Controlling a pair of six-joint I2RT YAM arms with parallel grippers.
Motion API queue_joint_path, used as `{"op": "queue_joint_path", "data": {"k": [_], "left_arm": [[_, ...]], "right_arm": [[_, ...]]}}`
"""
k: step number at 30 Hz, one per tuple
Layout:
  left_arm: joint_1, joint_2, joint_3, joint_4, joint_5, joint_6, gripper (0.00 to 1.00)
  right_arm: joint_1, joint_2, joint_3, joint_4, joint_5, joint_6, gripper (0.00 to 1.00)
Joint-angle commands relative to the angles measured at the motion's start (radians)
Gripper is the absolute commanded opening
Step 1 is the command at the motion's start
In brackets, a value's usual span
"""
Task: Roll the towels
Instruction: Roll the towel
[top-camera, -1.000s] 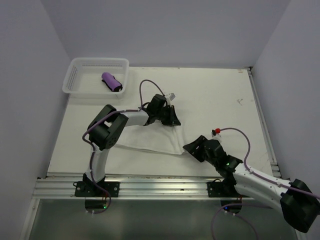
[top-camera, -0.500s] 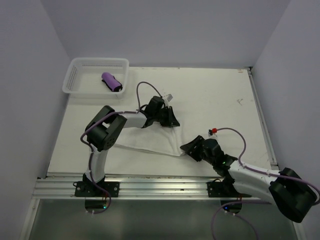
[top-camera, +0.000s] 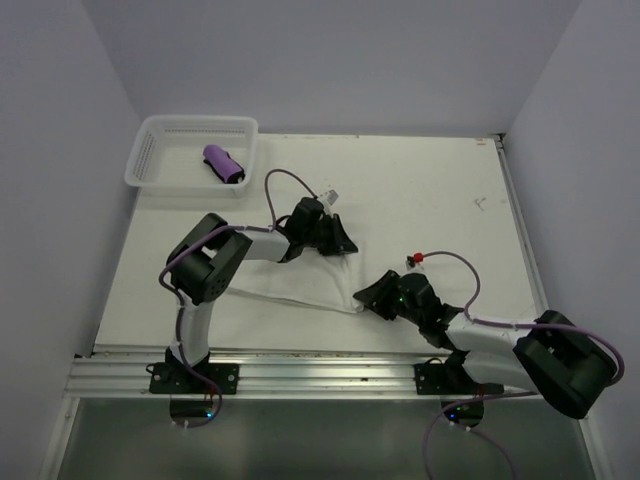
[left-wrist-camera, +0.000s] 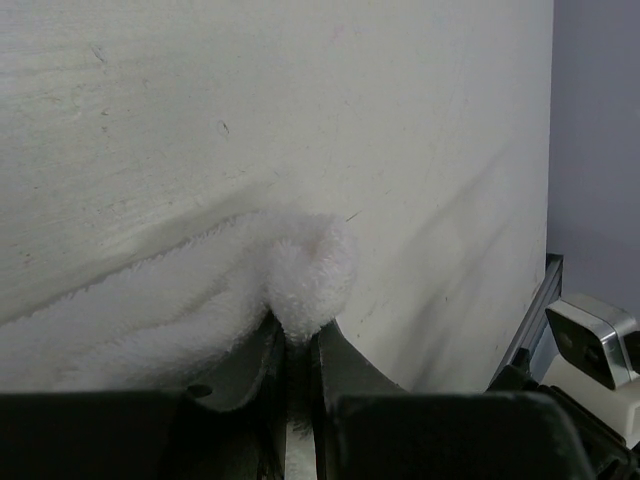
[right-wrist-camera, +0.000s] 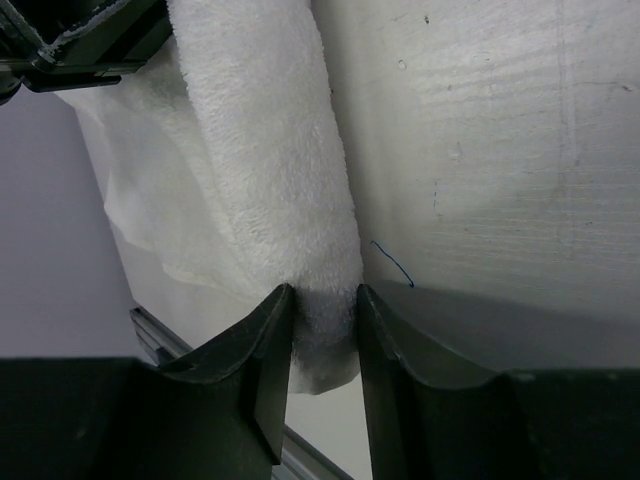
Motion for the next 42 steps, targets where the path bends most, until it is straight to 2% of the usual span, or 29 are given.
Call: {"op": "queue_joint_path", "data": {"k": [1,3,4,7,8,10,11,13,17,22,26,30,38,41,42], "left_arm": [[0.009,-0.047,-0.013,0.071,-0.035,-0.036,0.0],[0.011,-0.047,-0.013,0.081,-0.037,-0.043,0.0],[0.009,-0.045,-0.007,0.082,-0.037,-0.047,0.0],[0.011,-0.039,0.018,0.062,-0.035,-0.039,0.0],[0.011,-0.041,0.024,0.053,-0.037,-0.034,0.0],[0.015,-0.047,0.042,0.03,-0.041,-0.021,0.0],[0.017,-0.047,0.05,0.016,-0.048,-0.011,0.0],[0.023,-0.048,0.076,-0.011,-0.049,0.009,0.0],[0.031,-0.042,0.121,-0.044,-0.045,0.032,0.0],[0.039,-0.042,0.186,-0.1,-0.06,0.075,0.0],[0.051,-0.012,0.252,-0.143,-0.042,0.11,0.0],[0.052,0.053,0.347,-0.179,0.0,0.148,0.0],[0.052,0.129,0.429,-0.191,0.017,0.161,0.0],[0.052,0.159,0.44,-0.186,0.026,0.159,0.13],[0.052,0.166,0.44,-0.189,0.026,0.159,0.24]], "right_arm": [[-0.004,0.046,0.029,0.11,-0.051,-0.018,0.33],[-0.004,0.069,0.037,0.123,-0.065,-0.024,0.24],[-0.004,0.072,0.04,0.123,-0.069,-0.031,0.14],[-0.003,0.035,0.092,-0.011,-0.057,-0.102,0.0],[-0.004,0.015,0.148,-0.172,-0.042,-0.137,0.0],[-0.003,-0.057,0.211,-0.356,0.042,-0.25,0.0],[-0.003,-0.08,0.269,-0.524,0.08,-0.286,0.0],[-0.003,-0.115,0.32,-0.659,0.186,-0.379,0.0],[-0.003,-0.051,0.431,-0.867,0.234,-0.525,0.0],[0.003,0.062,0.503,-0.975,0.289,-0.63,0.0],[0.025,0.055,0.544,-1.044,0.412,-0.654,0.0],[0.055,0.059,0.567,-1.04,0.424,-0.712,0.0],[0.147,0.187,0.656,-1.136,0.575,-0.694,0.0],[0.192,0.256,0.704,-1.179,0.642,-0.67,0.0],[0.21,0.276,0.716,-1.192,0.654,-0.651,0.0]]}}
